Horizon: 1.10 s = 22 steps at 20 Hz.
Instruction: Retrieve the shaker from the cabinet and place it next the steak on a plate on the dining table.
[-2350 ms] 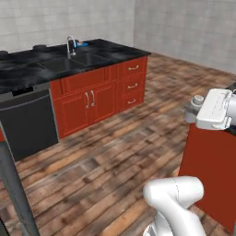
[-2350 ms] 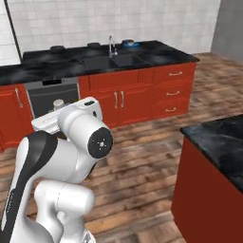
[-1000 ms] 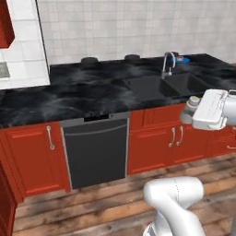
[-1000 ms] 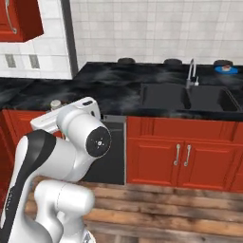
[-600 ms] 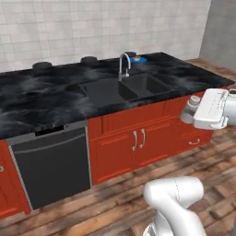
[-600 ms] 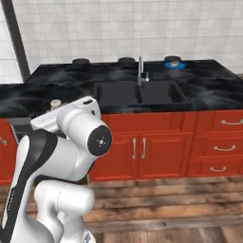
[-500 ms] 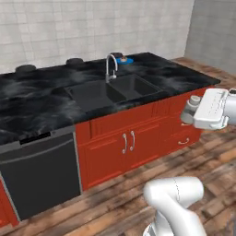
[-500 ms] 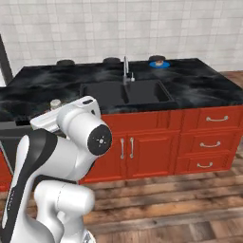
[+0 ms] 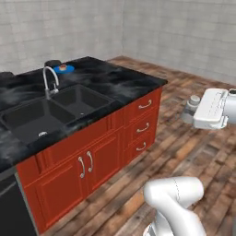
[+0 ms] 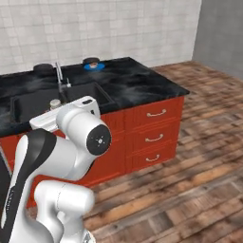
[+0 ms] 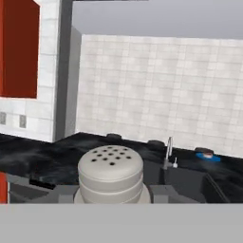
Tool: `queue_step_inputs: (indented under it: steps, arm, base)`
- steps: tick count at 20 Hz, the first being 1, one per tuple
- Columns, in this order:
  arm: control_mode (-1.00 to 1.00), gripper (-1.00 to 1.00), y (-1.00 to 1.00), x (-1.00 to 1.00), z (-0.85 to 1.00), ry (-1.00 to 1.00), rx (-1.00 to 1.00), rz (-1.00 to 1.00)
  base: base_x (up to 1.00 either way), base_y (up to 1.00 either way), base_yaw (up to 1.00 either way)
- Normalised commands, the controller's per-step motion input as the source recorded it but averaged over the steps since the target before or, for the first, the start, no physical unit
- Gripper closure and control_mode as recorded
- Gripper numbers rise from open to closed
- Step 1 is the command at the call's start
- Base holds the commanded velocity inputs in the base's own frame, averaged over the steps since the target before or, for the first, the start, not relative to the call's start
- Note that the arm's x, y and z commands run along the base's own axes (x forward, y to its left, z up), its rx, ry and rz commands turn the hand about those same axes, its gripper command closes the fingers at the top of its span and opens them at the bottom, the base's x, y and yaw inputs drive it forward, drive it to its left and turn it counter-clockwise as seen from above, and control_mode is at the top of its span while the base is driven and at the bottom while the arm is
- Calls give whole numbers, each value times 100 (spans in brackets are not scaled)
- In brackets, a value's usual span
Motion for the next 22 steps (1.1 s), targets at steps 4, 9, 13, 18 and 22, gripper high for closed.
queue_step_inputs:
  steps: [4,9,13,18,22]
  arm:
    - [100,100,0,0,0,0,0,0]
    - [100,100,0,0,0,0,0,0]
    - [100,100,0,0,0,0,0,0]
    - [100,100,0,0,0,0,0,0]
    - [100,100,0,0,0,0,0,0]
  base:
    - [77,-18,-43]
    - [84,-25,-42]
    - [93,-40,-41]
    - [90,-48,-41]
    - [91,-45,-42]
